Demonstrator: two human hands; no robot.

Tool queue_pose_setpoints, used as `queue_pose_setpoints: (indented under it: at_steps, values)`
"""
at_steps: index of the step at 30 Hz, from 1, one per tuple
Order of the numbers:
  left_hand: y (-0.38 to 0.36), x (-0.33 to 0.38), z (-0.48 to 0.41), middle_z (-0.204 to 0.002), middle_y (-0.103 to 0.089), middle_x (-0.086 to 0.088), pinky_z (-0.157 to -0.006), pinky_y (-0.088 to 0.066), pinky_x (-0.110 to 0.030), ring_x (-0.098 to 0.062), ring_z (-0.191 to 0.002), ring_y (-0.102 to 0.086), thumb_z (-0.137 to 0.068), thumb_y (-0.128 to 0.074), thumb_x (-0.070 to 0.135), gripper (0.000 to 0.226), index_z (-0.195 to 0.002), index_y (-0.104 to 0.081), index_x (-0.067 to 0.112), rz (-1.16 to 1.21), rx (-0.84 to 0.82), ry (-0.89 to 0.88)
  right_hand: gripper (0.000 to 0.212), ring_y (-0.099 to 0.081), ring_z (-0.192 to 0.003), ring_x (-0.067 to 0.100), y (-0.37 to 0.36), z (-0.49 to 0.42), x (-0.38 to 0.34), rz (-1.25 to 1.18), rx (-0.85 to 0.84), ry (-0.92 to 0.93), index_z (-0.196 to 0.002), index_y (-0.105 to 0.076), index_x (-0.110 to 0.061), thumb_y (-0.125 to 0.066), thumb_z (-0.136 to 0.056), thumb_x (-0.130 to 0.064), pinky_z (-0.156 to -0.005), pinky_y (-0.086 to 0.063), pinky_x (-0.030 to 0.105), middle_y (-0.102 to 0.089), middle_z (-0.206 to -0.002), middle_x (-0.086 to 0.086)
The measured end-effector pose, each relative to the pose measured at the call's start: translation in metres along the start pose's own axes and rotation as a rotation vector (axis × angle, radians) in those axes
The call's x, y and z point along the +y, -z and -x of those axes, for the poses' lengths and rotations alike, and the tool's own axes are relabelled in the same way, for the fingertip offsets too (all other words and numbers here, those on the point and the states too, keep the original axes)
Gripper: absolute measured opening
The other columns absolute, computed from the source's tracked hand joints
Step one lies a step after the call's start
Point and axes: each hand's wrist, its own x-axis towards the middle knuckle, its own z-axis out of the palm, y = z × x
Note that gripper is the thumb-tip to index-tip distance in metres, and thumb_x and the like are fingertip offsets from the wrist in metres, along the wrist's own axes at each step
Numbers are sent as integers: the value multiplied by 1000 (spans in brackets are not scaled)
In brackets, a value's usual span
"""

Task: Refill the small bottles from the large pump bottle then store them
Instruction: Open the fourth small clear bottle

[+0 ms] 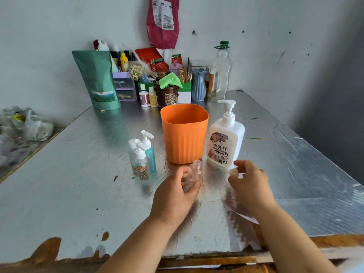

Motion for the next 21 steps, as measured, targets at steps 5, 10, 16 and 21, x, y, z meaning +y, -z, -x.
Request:
queue_pose_setpoints:
  at_steps: [5,10,16,21]
  values:
    - [1,2,0,-100,-55,27,-66,-32,3,8,-89,-51,-88,-67,40,30,-115,-55,34,11,-1,12,32,-27,-129,22,5,-5,13,208,30,-29,-120,-61,-21,-49,-90,-26,-99,-40,34,-66,-111,0]
    - [1,3,1,-97,-54,28,-66,-34,2,8,-86,-52,-88,-67,40,27,-110,-53,36,18,12,9,53,-31,-125,26,6,-5,12,241,68,-8,-130,-49,-18,-63,-83,-37,-101,-37,36,-55,-128,1]
    - [0,0,1,-104,-60,22,-85,-53,-26,-2,-95,-59,-86,-69,39,34,-116,-55,32,74,53,22,92,-23,-138,23,14,-23,-24,0,107,81,-145,-26,-15,-76,-73,-43,-108,-30,40,-32,-148,2]
    - [1,-1,1,-110,-64,19,-84,-55,-29,-4,-97,-61,-85,-69,43,37,-118,-55,32,113,94,37,91,-32,-134,25,15,-52,-42,-105,67,113,-146,-25,-22,-77,-73,-38,-108,-34,42,-39,-144,-2]
